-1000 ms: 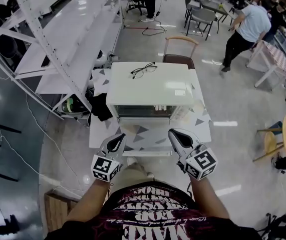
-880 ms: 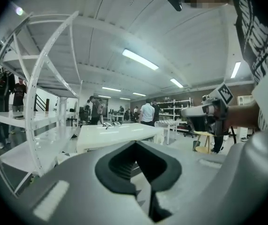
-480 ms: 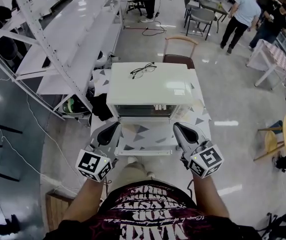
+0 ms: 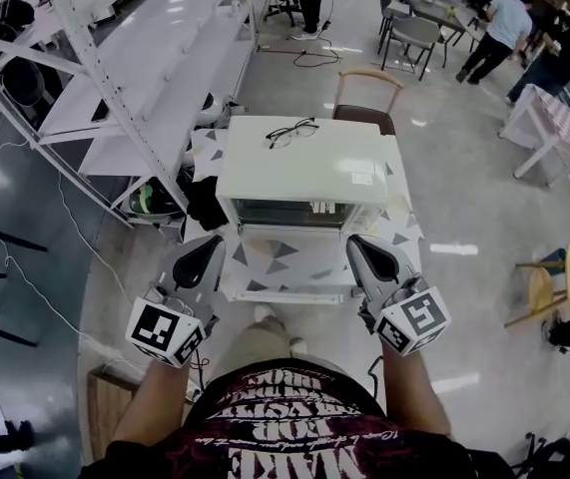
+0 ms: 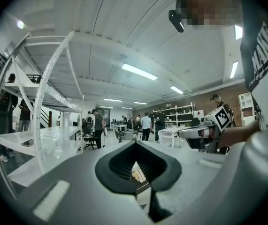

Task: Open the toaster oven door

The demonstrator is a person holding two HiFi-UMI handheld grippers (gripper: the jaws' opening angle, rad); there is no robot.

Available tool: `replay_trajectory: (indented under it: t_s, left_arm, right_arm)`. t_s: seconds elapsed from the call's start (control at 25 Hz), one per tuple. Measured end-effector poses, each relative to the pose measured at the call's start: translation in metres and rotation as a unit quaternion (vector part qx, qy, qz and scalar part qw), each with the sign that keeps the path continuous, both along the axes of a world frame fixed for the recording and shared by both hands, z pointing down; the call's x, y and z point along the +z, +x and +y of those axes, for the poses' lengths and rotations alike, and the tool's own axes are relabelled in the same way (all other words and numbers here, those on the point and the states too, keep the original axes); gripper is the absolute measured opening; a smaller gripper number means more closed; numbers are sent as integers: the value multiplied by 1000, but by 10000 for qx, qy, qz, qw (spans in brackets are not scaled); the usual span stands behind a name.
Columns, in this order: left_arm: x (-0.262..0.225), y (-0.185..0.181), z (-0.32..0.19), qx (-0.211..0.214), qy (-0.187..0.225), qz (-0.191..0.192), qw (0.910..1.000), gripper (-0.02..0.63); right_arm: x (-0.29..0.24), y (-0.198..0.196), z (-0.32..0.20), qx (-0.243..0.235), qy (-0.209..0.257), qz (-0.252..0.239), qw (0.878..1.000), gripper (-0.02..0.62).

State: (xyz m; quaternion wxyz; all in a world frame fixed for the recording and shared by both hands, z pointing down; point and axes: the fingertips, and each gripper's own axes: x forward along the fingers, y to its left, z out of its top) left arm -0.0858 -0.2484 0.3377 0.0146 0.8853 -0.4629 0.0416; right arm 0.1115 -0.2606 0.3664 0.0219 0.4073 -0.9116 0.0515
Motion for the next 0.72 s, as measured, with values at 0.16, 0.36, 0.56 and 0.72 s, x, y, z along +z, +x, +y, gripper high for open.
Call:
replay_trajectory:
  t_s: [0.16,0.36,0.56,0.72]
  left_arm:
    - [3,0,6,36,40,-121,9999,0]
    - [2,-3,3,25,-10,-116,9999,0]
    - [12,-10,-11,117,-124,-170,9997,0]
    - [13,-21,-23,160,-126,-265,9994,0]
  right_arm:
    - [2,-1,4,3,-41,-2,10000,25]
    - [6,-2,4,53,-136,57,9999,25]
    - [11,-4,-7,177,-178,128,9996,25]
    - [13,-11,-18,328,-258,86,9991,25]
